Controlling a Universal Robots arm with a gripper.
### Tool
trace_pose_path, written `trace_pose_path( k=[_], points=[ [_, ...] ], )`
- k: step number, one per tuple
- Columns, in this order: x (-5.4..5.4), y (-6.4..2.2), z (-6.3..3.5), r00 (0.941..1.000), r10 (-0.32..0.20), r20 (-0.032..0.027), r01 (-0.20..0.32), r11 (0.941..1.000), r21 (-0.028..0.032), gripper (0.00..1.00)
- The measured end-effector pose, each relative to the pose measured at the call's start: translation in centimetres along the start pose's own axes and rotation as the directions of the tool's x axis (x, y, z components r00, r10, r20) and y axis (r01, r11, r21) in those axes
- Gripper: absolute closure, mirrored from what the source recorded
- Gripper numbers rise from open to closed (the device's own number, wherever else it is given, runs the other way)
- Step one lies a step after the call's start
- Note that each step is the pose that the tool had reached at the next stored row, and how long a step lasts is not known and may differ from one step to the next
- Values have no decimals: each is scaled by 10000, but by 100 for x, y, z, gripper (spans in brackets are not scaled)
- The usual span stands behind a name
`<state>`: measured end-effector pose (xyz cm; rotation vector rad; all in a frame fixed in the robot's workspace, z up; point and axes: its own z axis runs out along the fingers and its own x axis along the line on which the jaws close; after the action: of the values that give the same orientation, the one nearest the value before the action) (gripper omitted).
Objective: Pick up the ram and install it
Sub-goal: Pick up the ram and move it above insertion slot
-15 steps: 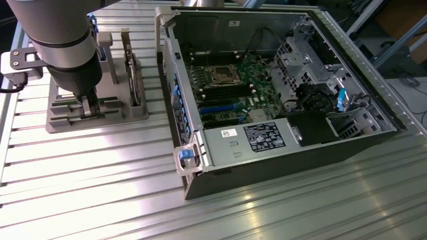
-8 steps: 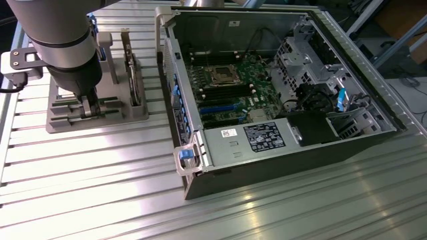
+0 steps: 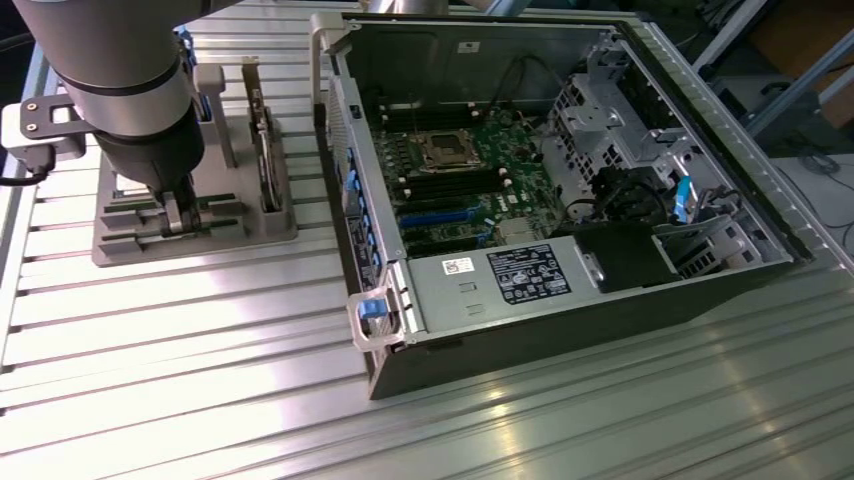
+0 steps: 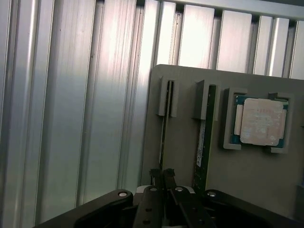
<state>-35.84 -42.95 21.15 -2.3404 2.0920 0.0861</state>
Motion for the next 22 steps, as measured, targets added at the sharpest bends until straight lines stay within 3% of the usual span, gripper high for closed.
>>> trace_pose_path(
  k=[15, 17, 19, 22],
  points=[
    [-8, -7, -229, 10000, 0, 0, 0, 10000, 0, 87],
    [-10, -9, -279, 10000, -1, 0, 1, 10000, 0, 87],
    [-14, -16, -412, 10000, 13, 1, -13, 10000, 1, 87],
    [-17, -19, -492, 10000, 79, 3, -79, 10000, 5, 87]
  ],
)
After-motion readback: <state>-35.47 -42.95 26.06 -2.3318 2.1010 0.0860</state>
